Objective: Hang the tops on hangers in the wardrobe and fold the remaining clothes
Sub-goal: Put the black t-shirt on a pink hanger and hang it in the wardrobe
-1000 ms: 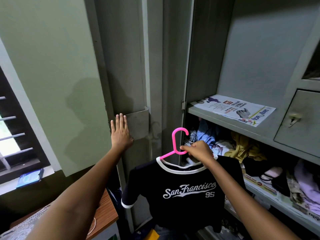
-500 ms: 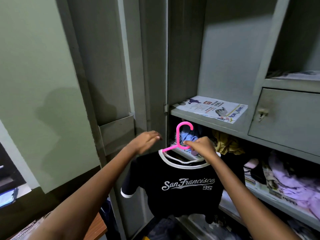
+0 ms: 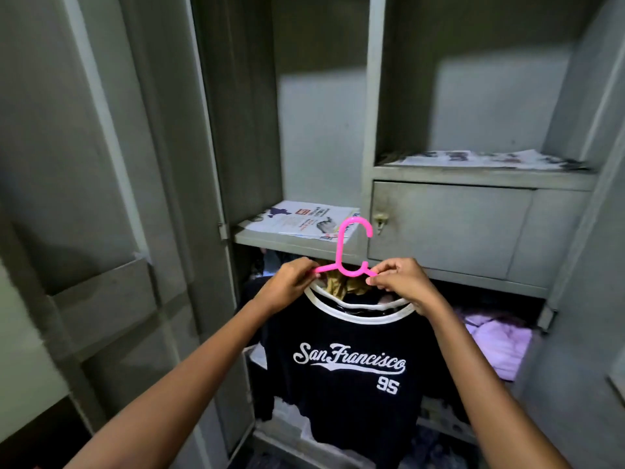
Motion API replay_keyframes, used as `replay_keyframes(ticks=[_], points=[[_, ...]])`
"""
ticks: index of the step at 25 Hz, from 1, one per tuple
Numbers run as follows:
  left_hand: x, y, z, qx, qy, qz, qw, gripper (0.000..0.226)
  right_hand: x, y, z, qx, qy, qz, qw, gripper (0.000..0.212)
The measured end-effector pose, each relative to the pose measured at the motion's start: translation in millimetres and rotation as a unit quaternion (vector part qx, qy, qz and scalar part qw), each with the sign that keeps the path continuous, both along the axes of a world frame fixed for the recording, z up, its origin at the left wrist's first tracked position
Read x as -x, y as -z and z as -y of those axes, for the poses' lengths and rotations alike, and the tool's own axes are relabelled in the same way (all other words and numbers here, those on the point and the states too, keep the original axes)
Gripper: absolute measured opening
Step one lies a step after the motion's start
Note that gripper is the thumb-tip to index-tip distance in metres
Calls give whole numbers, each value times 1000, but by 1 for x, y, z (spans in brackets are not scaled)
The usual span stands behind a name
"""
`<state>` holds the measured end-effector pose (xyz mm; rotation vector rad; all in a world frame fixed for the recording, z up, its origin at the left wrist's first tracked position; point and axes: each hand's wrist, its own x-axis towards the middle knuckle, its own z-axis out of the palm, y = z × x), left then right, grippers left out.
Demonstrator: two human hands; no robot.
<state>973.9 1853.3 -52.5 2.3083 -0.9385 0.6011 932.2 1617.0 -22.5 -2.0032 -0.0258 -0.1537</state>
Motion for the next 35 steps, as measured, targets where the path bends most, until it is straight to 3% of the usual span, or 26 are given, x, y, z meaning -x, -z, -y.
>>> replay_keyframes(ticks=[4, 7, 10, 15, 20, 24, 27, 31, 35], points=[[-9, -22, 31, 30, 30, 28, 999, 12, 26, -13, 57, 158, 104, 67, 980, 10], [-16, -40, 51, 54, 47, 59, 996, 18, 49, -4, 75, 214, 177, 115, 954, 13], [-31, -56, 63, 60, 70, 95, 991, 21, 63, -6, 82, 203, 240, 172, 934, 20], [-58, -86, 81, 52, 117, 92, 988, 19, 82, -34, 90, 201, 274, 214, 916, 11], [-89, -140, 104, 100, 140, 42, 984, 18, 104, -70, 86, 250, 363, 255, 861, 24], [-102, -187, 127, 132, 214, 20, 968, 14, 111, -104, 86, 211, 374, 331, 841, 19], [-107, -210, 146, 150, 231, 45, 960, 16, 115, -128, 75, 222, 404, 377, 803, 16], [-102, -244, 174, 179, 219, 59, 957, 17, 118, -170, 59, 282, 436, 385, 763, 14], [-110, -275, 190, 100, 179, 72, 976, 33, 109, -216, 53, 337, 476, 346, 735, 17]])
